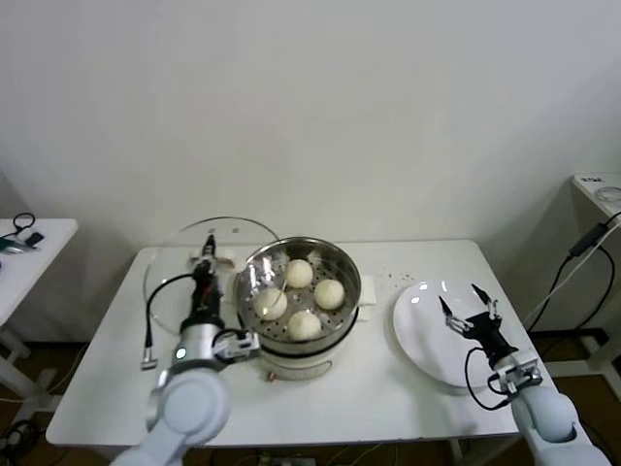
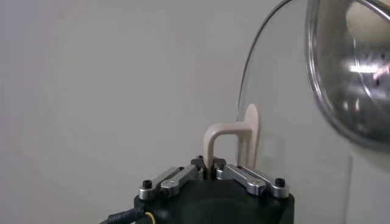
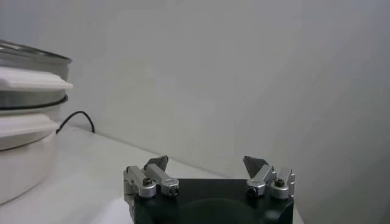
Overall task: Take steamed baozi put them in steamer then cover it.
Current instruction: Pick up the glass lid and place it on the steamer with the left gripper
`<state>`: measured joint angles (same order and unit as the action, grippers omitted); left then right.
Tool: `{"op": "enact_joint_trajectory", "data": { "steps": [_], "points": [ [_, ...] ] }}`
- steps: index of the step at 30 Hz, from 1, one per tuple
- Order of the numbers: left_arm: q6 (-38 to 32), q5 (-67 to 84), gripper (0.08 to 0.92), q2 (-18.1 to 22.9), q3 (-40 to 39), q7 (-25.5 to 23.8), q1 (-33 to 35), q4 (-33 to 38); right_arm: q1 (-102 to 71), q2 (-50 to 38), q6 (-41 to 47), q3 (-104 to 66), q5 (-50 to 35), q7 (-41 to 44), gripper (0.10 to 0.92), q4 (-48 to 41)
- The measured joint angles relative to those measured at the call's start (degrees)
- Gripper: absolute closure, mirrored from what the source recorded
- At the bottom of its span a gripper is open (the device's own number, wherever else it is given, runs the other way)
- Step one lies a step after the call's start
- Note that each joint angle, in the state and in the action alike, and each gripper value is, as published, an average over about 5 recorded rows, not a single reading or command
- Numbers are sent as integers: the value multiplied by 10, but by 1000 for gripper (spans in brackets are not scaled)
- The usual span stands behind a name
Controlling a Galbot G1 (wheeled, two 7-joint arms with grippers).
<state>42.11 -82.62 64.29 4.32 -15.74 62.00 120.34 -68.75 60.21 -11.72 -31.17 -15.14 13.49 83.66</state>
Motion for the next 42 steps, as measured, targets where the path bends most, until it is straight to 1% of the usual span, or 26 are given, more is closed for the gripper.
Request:
{"op": "enact_joint_trajectory", "data": {
  "steps": [6,14,21,32,42],
  "points": [
    [1,-43,850,54,-46,-22,-35,-29,-4,-2,-2,-7,2,0,203,-7],
    [1,-73,850,129,-82,-24,-53,-76,-7,-5,-6,-18,4,2,203,-17],
    [1,-91,850,176,-98,-30,-64,-112,-6,-6,-8,-24,7,3,203,-24],
    [1,-111,850,202,-108,-40,-81,-156,-5,-3,-13,-25,14,5,203,-32],
    [1,-116,850,203,-108,-45,-82,-181,-3,-2,-14,-25,16,5,203,-36]
  ]
}}
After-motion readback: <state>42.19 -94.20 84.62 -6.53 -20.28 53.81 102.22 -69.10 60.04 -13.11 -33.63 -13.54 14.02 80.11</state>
